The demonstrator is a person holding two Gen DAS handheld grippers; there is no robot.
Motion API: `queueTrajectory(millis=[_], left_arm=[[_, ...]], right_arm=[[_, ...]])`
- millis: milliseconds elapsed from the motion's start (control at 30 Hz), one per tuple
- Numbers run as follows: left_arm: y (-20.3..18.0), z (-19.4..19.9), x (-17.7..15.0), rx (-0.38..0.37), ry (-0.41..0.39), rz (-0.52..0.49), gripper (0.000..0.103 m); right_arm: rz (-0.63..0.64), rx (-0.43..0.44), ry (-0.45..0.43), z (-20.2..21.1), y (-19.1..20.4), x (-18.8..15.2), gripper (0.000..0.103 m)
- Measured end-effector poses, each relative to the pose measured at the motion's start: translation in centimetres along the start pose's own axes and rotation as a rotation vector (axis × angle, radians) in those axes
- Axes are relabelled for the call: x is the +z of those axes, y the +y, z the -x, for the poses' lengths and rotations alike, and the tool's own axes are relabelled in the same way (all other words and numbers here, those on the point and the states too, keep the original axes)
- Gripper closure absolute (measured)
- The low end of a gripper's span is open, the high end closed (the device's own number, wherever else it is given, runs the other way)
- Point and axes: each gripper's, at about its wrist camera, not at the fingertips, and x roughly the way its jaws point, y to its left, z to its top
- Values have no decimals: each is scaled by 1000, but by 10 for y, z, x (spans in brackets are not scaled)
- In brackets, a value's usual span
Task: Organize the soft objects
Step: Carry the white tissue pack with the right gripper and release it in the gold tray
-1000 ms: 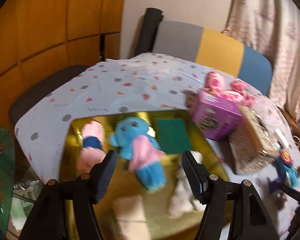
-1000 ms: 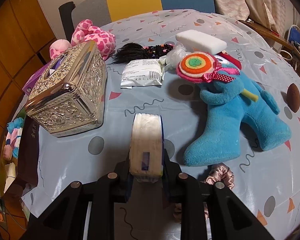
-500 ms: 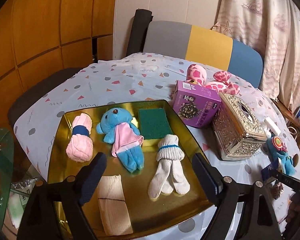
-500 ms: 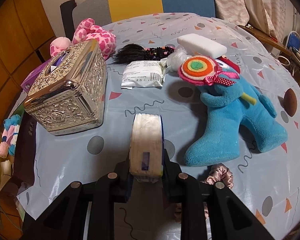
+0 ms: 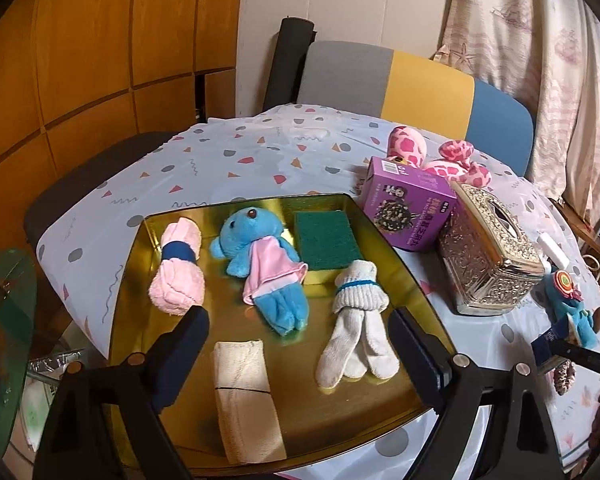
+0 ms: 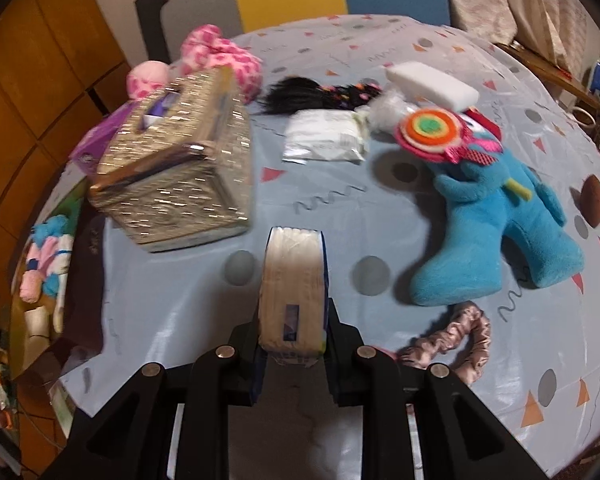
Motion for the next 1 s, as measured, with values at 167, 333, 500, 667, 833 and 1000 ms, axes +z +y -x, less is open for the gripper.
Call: queueTrajectory(millis=[167,333,500,667,833,1000], left_arm=[[8,-2,-2,5,8,18,12],[22,1,0,23,-7,51,11],[50,11,7,66,-47,119,11],[77,17,8,108,-63,178,11],[84,16,1,122,-47,186,11],[77,15,1,102,-43,163,11]], right_arm=[[50,66,-36,18,29,5,80],[163,245,-47,36,81,10,80],[268,416,7,30,152,12,80],[398,502,115,0,228,0,78],[473,507,237,-39,273,-20,73],[465,495,252,-46,277,-34,58]])
